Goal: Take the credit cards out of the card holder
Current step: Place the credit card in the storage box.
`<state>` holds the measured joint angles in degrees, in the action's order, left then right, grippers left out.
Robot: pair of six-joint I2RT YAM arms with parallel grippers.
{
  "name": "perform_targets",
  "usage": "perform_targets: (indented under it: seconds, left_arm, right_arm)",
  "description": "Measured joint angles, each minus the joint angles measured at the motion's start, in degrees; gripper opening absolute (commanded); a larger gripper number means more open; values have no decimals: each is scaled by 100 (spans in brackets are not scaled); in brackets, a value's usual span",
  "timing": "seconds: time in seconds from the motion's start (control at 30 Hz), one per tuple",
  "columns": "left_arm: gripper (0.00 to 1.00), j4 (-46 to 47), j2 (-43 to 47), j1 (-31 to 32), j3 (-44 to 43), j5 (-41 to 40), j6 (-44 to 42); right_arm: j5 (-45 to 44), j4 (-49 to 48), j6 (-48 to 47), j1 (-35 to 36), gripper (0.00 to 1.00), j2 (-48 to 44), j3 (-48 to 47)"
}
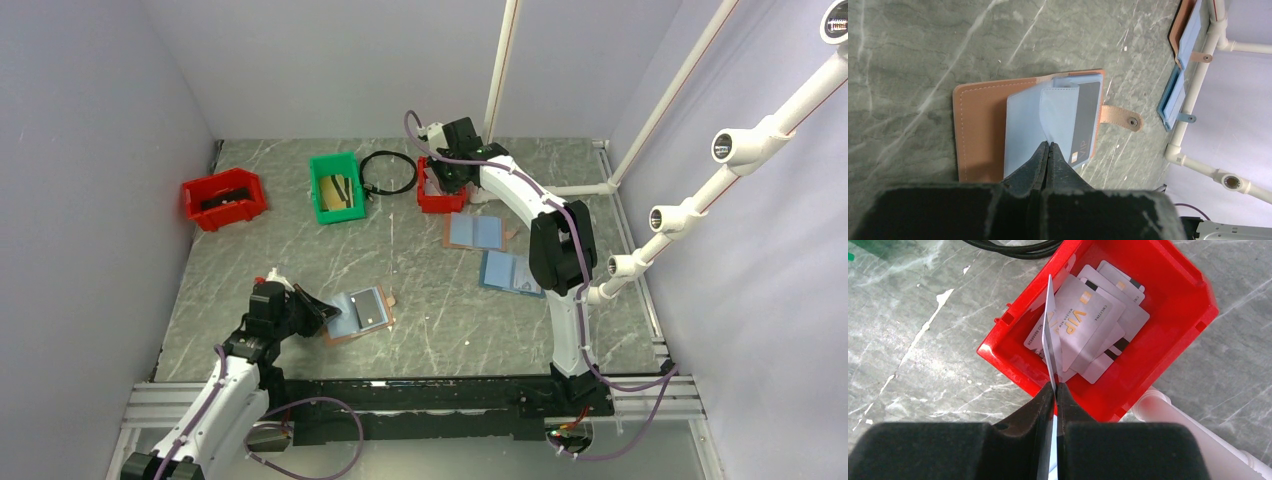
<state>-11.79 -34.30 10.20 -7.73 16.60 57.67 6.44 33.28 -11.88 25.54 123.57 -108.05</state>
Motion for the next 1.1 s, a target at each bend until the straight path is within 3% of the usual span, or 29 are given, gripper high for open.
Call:
perform_targets:
  seconds: [0.8, 0.97, 1.1]
  left_arm:
    - [0, -11, 74, 0, 0, 0, 0]
    - [0, -9, 74, 0, 0, 0, 0]
    - [0, -13, 74, 0, 0, 0, 0]
  right_arm:
    - [-2, 0, 7, 0, 11, 0, 0]
    - [-22, 0, 15, 0, 28, 0, 0]
    - [-133, 0, 9, 0, 30, 0, 0]
